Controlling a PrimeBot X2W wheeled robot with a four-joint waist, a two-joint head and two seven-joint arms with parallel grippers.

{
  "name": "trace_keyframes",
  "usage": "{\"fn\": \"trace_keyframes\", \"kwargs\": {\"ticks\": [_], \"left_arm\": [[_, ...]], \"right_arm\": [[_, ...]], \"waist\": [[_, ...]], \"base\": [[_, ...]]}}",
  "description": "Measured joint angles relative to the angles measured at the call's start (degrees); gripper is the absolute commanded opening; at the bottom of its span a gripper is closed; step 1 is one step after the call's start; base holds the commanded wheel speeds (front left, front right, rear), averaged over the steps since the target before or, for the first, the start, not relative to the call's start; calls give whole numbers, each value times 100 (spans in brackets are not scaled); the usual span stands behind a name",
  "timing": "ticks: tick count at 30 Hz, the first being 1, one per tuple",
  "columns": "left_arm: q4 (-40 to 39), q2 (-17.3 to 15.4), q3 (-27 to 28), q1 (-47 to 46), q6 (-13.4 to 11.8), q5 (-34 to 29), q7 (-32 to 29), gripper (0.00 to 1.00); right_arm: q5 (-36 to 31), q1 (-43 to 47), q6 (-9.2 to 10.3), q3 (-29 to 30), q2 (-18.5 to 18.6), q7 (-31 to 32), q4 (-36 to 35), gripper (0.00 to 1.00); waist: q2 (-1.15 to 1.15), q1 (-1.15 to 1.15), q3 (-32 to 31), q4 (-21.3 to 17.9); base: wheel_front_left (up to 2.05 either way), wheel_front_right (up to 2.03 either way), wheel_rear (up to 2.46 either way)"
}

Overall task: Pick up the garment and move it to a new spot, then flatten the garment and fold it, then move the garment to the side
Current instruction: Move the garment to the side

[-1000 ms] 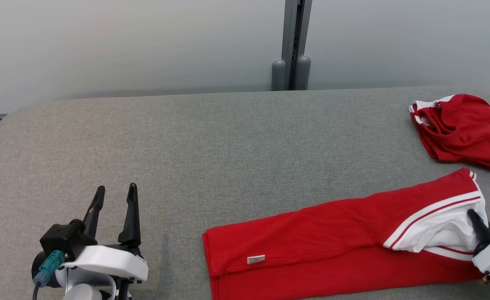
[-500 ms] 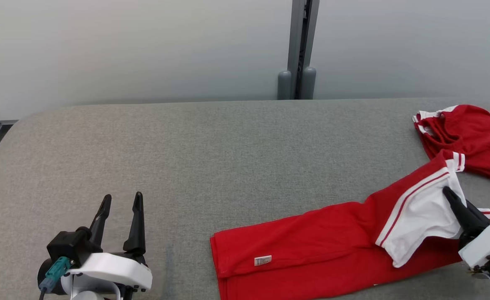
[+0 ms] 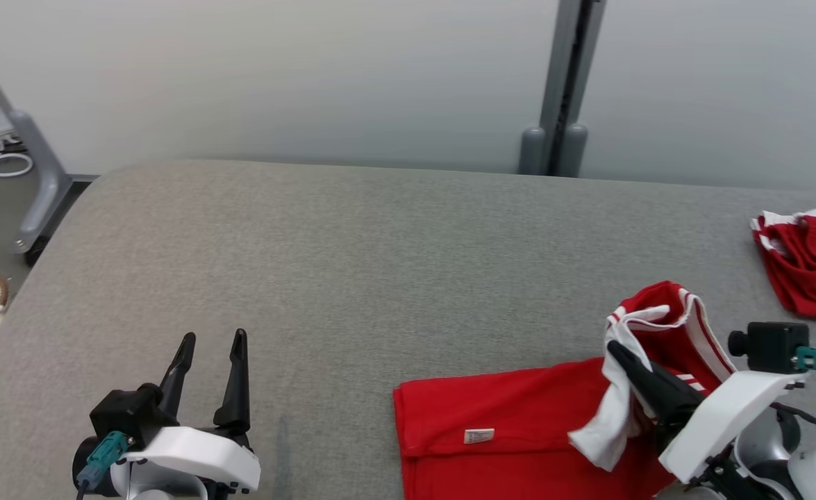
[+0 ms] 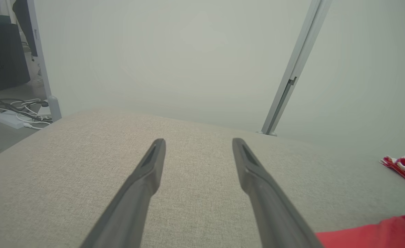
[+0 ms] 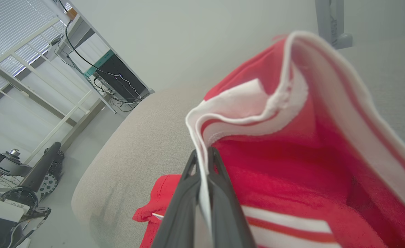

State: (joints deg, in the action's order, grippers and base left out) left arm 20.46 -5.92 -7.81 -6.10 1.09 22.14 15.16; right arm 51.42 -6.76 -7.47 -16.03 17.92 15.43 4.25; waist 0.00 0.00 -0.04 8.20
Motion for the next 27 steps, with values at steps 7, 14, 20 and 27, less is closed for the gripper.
{"fn": "trace_keyframes", "kwargs": {"ticks": [7,14,20,27], "left_arm": [[69,34,-42,-34,33,-32,0,100],[136,58,-79,-132,74,-48,0,100],[182,67,-81,-147,90,-82,0,100],[223,80,-91,-213,112,-90,0,100]], "right_arm": [[-156,-47,1,-89,-379,354,242,0],[-167,-257,1,-309,-698,539,769,0],[-80,-497,4,-673,-805,632,1180,0],[-22,-712,4,-962,-866,642,1761,0]], "waist": [[0,0,37,387],[0,0,88,790],[0,0,130,1061],[0,0,151,1204]], "base": [[0,0,0],[0,0,0],[0,0,0],[0,0,0]]}}
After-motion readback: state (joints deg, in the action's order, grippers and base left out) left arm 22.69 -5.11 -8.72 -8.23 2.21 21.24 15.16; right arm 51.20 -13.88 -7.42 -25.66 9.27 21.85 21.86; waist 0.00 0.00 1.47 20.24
